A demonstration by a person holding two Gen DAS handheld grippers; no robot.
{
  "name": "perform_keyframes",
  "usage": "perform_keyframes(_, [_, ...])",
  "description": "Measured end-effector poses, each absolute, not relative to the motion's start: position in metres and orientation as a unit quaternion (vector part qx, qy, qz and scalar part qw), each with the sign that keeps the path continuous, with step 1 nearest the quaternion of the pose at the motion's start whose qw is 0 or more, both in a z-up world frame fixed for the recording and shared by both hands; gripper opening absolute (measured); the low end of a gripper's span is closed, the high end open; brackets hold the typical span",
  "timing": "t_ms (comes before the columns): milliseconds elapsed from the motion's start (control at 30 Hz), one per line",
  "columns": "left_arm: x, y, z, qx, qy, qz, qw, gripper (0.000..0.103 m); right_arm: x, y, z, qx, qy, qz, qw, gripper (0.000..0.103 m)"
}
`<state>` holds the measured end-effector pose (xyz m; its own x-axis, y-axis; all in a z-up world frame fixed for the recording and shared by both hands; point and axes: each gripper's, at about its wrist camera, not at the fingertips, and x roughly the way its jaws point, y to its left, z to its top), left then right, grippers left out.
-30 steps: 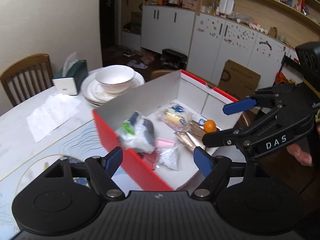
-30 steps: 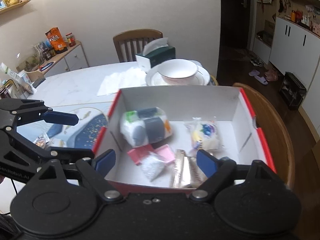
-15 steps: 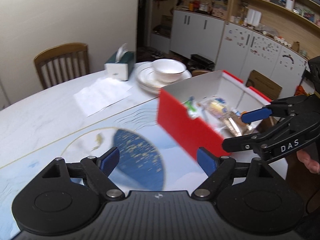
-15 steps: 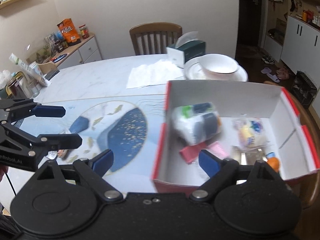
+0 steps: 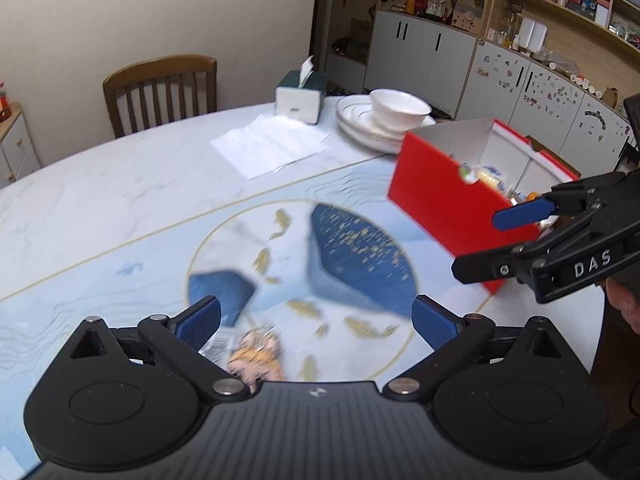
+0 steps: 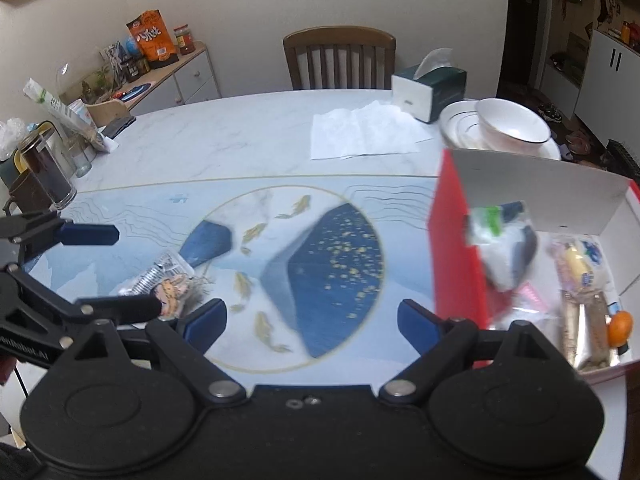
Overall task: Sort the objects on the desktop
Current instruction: 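Move both open tools back from the box toward the silver packet and plush, then grasp the silver snack packet with the left tool while the right tool grasps the plush bunny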
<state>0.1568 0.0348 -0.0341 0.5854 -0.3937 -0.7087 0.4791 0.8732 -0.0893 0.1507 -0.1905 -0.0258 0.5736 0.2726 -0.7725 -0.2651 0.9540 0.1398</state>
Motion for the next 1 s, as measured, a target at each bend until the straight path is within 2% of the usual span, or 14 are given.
perform_keyframes(467, [0.173, 0.092, -0.083, 0.064, 0.418, -0.235, 0.876, 0.102, 0.170, -0.108, -0.047, -0.004, 0.457, 0.153, 0.876, 0.092])
perform_keyframes(1000, [0.192, 0.109, -0.116, 0.088, 0.433, -0.235, 0.866, 0.102, 0.196, -0.048, -0.084, -0.025, 0.505, 0.146, 0.850, 0.092])
